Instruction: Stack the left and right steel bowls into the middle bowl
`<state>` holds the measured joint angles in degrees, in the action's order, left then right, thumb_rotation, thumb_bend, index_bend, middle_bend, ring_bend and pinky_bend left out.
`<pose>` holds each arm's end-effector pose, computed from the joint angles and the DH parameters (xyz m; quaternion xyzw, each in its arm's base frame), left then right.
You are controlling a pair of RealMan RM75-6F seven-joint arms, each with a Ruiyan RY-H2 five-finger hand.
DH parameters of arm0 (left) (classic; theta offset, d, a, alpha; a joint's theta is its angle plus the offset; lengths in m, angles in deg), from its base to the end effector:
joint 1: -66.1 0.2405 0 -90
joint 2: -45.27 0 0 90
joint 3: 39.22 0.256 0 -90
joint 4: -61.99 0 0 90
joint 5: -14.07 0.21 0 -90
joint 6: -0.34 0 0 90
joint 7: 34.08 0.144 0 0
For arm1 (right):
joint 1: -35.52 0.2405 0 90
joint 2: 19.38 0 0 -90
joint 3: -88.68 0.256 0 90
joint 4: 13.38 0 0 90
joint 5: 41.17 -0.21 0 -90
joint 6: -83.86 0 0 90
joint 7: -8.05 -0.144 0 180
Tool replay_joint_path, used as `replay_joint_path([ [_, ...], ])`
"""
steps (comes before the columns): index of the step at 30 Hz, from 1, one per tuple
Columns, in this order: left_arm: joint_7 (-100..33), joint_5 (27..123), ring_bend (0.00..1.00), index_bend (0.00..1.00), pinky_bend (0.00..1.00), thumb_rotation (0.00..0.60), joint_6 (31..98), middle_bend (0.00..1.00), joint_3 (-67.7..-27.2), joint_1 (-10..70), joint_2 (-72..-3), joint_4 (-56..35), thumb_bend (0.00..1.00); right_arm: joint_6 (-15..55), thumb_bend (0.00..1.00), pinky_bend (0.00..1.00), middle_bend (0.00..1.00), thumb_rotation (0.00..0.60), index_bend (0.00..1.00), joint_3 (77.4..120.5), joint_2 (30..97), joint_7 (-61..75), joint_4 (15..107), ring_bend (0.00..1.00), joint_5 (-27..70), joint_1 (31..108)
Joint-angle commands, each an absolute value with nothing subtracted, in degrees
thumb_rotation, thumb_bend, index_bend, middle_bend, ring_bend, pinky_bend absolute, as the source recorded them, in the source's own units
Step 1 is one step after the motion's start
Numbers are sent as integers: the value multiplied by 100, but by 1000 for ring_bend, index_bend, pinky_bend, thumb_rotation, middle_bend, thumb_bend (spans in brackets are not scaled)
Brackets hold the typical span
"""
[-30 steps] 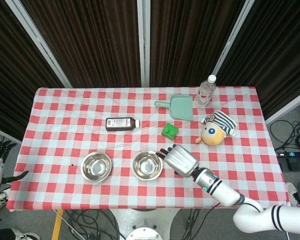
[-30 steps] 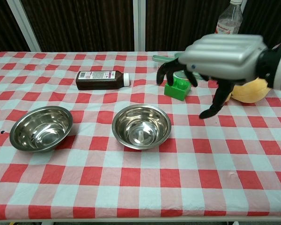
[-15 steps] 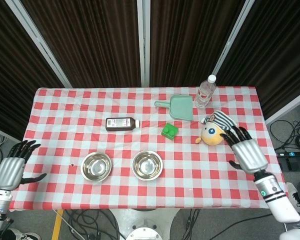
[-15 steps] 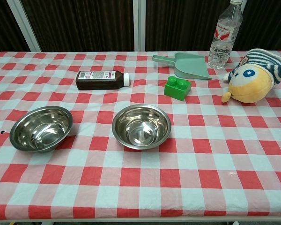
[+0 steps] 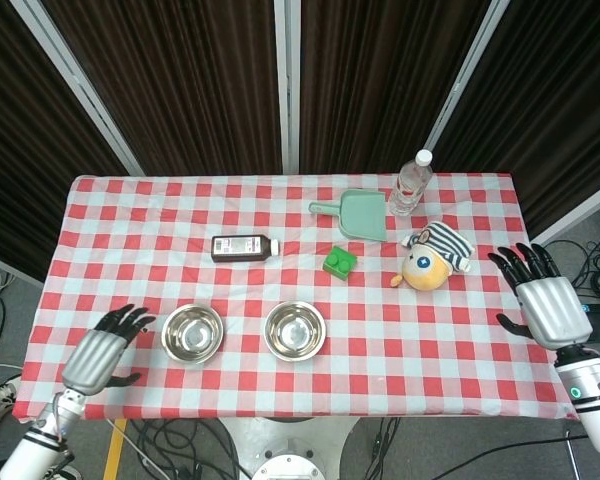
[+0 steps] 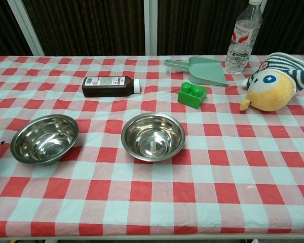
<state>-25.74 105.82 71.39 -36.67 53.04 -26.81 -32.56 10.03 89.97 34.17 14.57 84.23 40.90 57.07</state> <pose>-0.2648 0.1893 0.0630 -0.7218 -0.4001 -0.3506 0.4426 -0.2652 -0.2580 0.1852 0.6991 -0.3045 0.3347 0.5537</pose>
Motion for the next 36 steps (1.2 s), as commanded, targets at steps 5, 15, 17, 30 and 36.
replay_joint_path([
  [5,-2250,10680,115,208,230,600,6857,201,-3615,5058,-2932,-3511,75,1100,176,20,80,600,102,9055,3452,1364,8279,0,4092,5653],
  [15,-1921,10813,188,208,378,600,6630,219,-3493,4880,-3265,-3061,153,1173,199,22,69,600,96,9211,3326,1159,8242,0,3927,5580],
  [17,-1837,10827,188,208,384,600,6617,221,-3509,4842,-3378,-2896,154,1156,200,22,69,600,96,9252,3293,1112,8245,0,3904,5561],
  [30,-1512,11185,229,262,417,600,7179,301,-3474,4917,-4130,-1692,162,1199,209,22,78,600,96,9334,3305,931,8093,0,3894,5470],
  [36,-1616,11273,349,334,553,600,7401,366,-3474,4936,-4311,-1349,177,1267,211,22,80,600,96,9354,3332,901,8048,0,3887,5460],
])
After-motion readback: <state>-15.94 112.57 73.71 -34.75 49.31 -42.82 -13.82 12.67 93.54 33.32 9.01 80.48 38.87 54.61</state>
